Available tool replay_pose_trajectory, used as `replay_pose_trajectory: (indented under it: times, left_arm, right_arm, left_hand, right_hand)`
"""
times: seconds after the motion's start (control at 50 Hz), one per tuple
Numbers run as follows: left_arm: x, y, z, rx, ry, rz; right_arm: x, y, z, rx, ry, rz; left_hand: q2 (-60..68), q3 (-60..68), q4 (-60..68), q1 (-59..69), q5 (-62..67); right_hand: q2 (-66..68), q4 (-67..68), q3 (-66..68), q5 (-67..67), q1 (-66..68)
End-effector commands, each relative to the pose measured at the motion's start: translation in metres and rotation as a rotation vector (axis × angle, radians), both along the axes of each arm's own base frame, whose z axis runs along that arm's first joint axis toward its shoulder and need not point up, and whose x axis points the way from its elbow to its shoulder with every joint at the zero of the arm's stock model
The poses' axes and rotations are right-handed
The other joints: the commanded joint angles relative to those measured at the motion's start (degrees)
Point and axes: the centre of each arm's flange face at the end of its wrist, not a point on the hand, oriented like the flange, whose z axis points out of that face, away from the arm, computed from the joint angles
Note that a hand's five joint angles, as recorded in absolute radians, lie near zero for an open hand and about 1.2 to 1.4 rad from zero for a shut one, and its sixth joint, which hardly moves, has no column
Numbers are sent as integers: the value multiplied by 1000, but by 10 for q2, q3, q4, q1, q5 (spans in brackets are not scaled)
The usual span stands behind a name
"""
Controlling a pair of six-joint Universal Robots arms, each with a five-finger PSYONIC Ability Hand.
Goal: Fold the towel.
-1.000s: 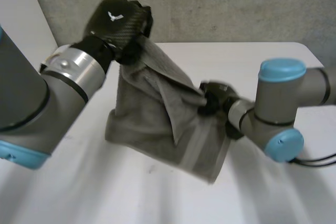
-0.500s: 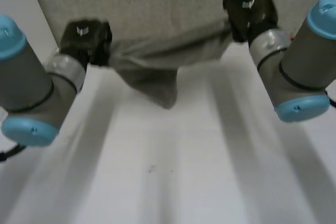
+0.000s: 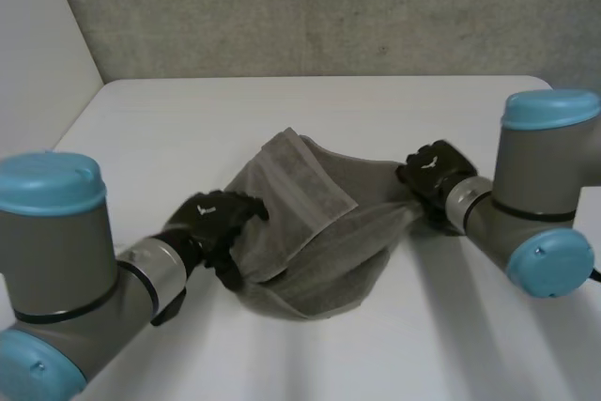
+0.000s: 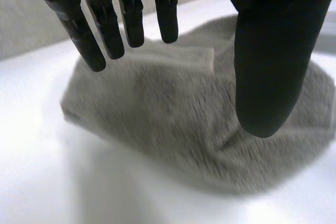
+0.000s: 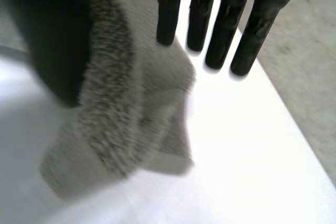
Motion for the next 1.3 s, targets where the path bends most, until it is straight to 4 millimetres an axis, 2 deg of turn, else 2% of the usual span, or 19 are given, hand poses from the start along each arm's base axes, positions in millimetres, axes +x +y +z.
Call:
replay_pose_trajectory:
  times: [0.02, 0.08, 0.12, 0.14, 0.18, 0.24, 0.28, 0.3, 0.34, 0.4, 0.5, 0.68, 0.76, 0.88, 1.08, 1.16, 1.2, 1.3]
  left_arm:
    - [-7, -26, 54, -227, 101, 2]
    - [-11, -31, 61, -267, 106, -16]
    - [-24, -36, 68, -349, 81, -109]
    - [-24, -36, 68, -350, 81, -110]
    - [-39, -45, 56, -405, 10, -238]
    - [-47, -48, 51, -438, -31, -309]
    - [-57, -54, 37, -478, -100, -410]
    - [-57, -54, 37, -478, -101, -410]
    - [-65, -62, 23, -489, -151, -464]
    - [-70, -64, 18, -488, -164, -482]
    - [-89, -71, -4, -453, -184, -539]
    - [-105, -77, -27, -411, -180, -622]
    - [-116, -80, -39, -398, -187, -648]
    - [-121, -77, -51, -388, -224, -689]
    - [-119, -73, -60, -393, -294, -727]
    - [-118, -72, -59, -381, -302, -728]
    - [-117, -72, -59, -387, -311, -730]
    - [-116, -73, -60, -403, -342, -721]
  right_arm:
    - [-24, -6, 31, -77, -8, -110]
    - [-25, -1, 29, -65, -5, -107]
    - [-27, 7, 26, -51, 0, -104]
    - [-27, 7, 26, -51, 0, -104]
    - [-31, 17, 26, -51, -3, -99]
    - [-32, 22, 27, -53, -8, -90]
    - [-33, 30, 27, -52, -20, -67]
    - [-33, 30, 27, -52, -20, -67]
    - [-34, 36, 25, -39, -24, -49]
    - [-34, 38, 23, -29, -21, -46]
    - [-39, 48, 18, -6, -16, -47]
    - [-43, 58, 12, 15, -8, -50]
    - [-44, 60, 6, 17, -7, -50]
    - [-44, 62, 3, 15, -8, -49]
    - [-44, 62, 3, 10, -12, -44]
    - [-43, 62, 3, 13, -14, -39]
    - [-43, 62, 3, 13, -15, -36]
    - [-43, 62, 3, 14, -16, -37]
  left_hand:
    - [15, 13, 14, 12, 15]
    - [17, 15, 16, 14, 17]
    - [20, 18, 19, 17, 20]
    - [20, 18, 19, 17, 20]
    - [30, 28, 29, 27, 30]
    - [32, 30, 31, 29, 32]
    - [32, 30, 31, 29, 32]
    - [32, 30, 31, 29, 32]
    - [32, 30, 31, 29, 32]
    - [32, 30, 31, 29, 32]
    - [37, 35, 36, 34, 37]
    - [49, 47, 48, 45, 49]
    - [92, 90, 92, 89, 92]
    - [106, 104, 105, 103, 106]
    - [104, 102, 104, 101, 104]
    - [130, 128, 129, 126, 129]
    - [188, 186, 187, 185, 188]
    - [190, 188, 189, 187, 190]
  right_hand:
    - [-114, -131, -130, -130, -61]
    - [-112, -129, -128, -128, -59]
    - [-110, -127, -126, -127, -58]
    - [-110, -127, -126, -127, -58]
    - [-110, -127, -126, -127, -58]
    - [-110, -127, -126, -127, -58]
    - [-110, -127, -126, -127, -58]
    - [-110, -127, -126, -127, -58]
    - [-110, -127, -126, -127, -58]
    - [-110, -127, -126, -127, -58]
    - [-115, -132, -131, -132, -63]
    - [-122, -139, -138, -138, -70]
    - [-122, -139, -138, -138, -70]
    - [-122, -139, -138, -138, -70]
    - [-122, -139, -138, -138, -70]
    - [-122, -139, -138, -138, -70]
    - [-122, -139, -138, -138, -70]
    - [-122, -139, -138, -138, -70]
